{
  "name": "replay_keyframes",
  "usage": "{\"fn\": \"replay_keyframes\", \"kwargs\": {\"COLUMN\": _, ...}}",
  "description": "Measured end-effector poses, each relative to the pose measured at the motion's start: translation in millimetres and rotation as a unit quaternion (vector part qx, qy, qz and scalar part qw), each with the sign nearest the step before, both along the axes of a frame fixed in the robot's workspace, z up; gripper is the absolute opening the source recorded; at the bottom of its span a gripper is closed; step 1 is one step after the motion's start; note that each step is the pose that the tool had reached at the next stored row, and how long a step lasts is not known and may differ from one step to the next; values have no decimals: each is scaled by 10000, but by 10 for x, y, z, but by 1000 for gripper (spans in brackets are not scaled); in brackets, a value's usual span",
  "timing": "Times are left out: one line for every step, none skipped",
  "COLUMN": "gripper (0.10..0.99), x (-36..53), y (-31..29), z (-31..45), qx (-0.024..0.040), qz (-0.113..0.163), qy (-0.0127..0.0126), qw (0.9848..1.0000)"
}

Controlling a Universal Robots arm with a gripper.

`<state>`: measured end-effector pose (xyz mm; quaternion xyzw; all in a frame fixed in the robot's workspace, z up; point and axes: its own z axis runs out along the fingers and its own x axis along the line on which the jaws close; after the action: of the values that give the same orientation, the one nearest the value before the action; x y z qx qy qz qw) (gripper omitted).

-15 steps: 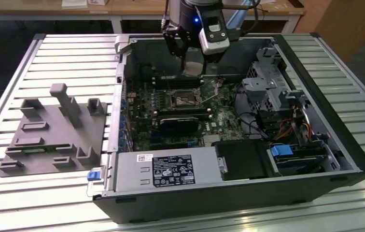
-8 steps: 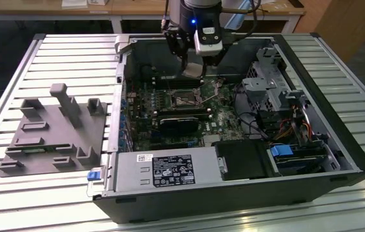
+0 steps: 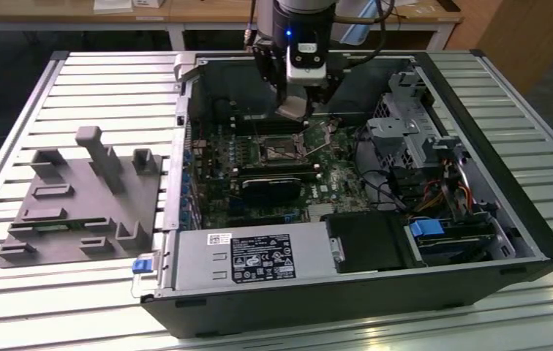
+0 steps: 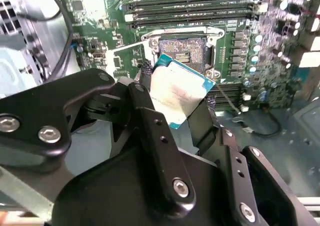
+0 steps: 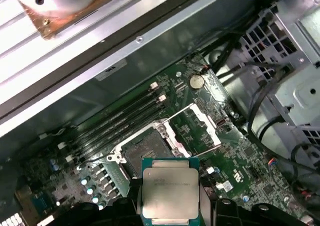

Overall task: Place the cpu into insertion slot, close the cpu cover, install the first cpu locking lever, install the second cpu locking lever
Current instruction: 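Place the cpu into insertion slot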

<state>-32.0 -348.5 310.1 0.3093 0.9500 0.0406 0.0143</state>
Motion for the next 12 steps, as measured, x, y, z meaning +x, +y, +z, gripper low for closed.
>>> {"fn": "replay_keyframes", "kwargs": {"gripper": 541, "x": 0, "y": 0, "z": -2, "qx": 0, "qz": -89, "qy": 0, "qw": 10000}}
{"fn": "replay_keyframes", "kwargs": {"gripper": 541, "x": 0, "y": 0, "z": -3, "qx": 0, "qz": -177, "qy": 0, "qw": 9998}}
{"fn": "replay_keyframes", "kwargs": {"gripper": 541, "x": 0, "y": 0, "z": -5, "qx": 0, "qz": -267, "qy": 0, "qw": 9996}}
{"fn": "replay_keyframes", "kwargs": {"gripper": 541, "x": 0, "y": 0, "z": -7, "qx": 0, "qz": -356, "qy": 0, "qw": 9994}}
{"fn": "replay_keyframes", "kwargs": {"gripper": 541, "x": 0, "y": 0, "z": -8, "qx": 0, "qz": -446, "qy": 0, "qw": 9990}}
{"fn": "replay_keyframes", "kwargs": {"gripper": 541, "x": 0, "y": 0, "z": -10, "qx": 0, "qz": -534, "qy": 0, "qw": 9986}}
{"fn": "replay_keyframes", "kwargs": {"gripper": 541, "x": 0, "y": 0, "z": -12, "qx": 0, "qz": -632, "qy": 0, "qw": 9980}}
{"fn": "replay_keyframes", "kwargs": {"gripper": 541, "x": 0, "y": 0, "z": -13, "qx": 0, "qz": -718, "qy": 0, "qw": 9974}}
{"fn": "replay_keyframes", "kwargs": {"gripper": 541, "x": 0, "y": 0, "z": -15, "qx": 0, "qz": -807, "qy": 0, "qw": 9967}}
{"fn": "replay_keyframes", "kwargs": {"gripper": 541, "x": 0, "y": 0, "z": -16, "qx": 0, "qz": -897, "qy": 0, "qw": 9960}}
{"fn": "replay_keyframes", "kwargs": {"gripper": 541, "x": 0, "y": 0, "z": -19, "qx": 0, "qz": -988, "qy": 0, "qw": 9951}}
{"fn": "replay_keyframes", "kwargs": {"gripper": 541, "x": 0, "y": 0, "z": -21, "qx": 0, "qz": -1079, "qy": 0, "qw": 9942}}
